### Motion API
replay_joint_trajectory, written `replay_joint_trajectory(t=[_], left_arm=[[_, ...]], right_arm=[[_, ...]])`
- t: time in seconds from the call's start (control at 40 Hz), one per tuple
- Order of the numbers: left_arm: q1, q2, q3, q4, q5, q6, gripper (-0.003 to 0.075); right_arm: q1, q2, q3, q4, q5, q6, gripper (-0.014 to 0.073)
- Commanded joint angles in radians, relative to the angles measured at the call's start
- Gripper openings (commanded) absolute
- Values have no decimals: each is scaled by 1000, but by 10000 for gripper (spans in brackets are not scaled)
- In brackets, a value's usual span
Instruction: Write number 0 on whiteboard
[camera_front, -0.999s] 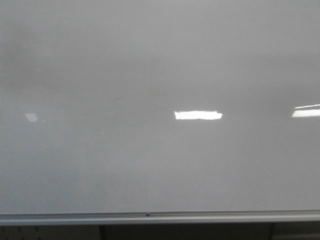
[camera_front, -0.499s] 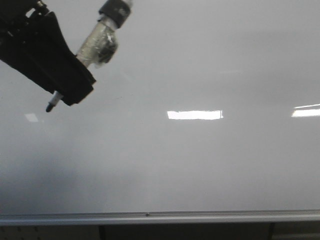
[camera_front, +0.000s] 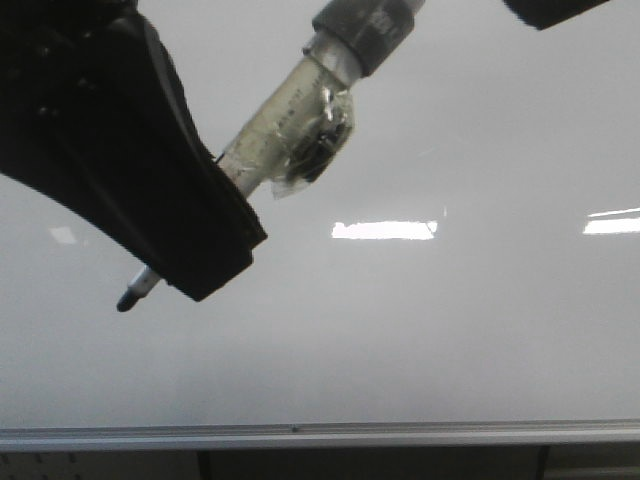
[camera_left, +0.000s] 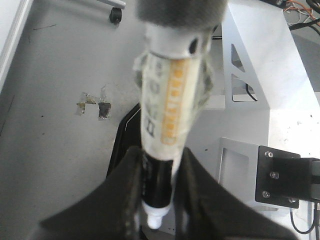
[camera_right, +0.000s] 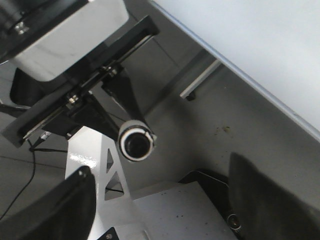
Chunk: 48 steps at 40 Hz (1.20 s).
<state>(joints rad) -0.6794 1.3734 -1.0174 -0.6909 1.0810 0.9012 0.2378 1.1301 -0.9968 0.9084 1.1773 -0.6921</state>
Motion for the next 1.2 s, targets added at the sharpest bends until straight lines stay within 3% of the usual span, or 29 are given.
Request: replay_joint_trajectory(t=[0.0,0.375,0.45,0.774,0.874,0.949,0.999,1.074,1.174], left_arm=[[-11,-36,-33,-64,1,3,-19],[-11,-36,-33,-66,1,3,-19],[-11,-36,-33,-66,1,3,-19],[-11,-36,-33,-66,1,3,-19],[-11,-36,-33,-66,-14,3,-19],[-11,-36,-33,-66,-43,5,-17],[-11,-36,-33,-66,-49,5,3],[-11,-36,-33,-66,-61,5,99],[-11,-36,-33,-66,-71,5,327]], right_arm=[[20,26,-32,110,9,-47,573],[187,141,-32,152,-112,-80,555],[200,157,-32,153,-113,-80,489],[202,165,-32,154,-89,-80,39],[202,165,-32,154,-82,-80,-53],[202,165,-32,154,-75,-80,-67],[202,165,-32,154,-67,-80,-67],[202,165,-32,154,-56,-84,-67],[201,165,-32,154,-44,-84,-67]])
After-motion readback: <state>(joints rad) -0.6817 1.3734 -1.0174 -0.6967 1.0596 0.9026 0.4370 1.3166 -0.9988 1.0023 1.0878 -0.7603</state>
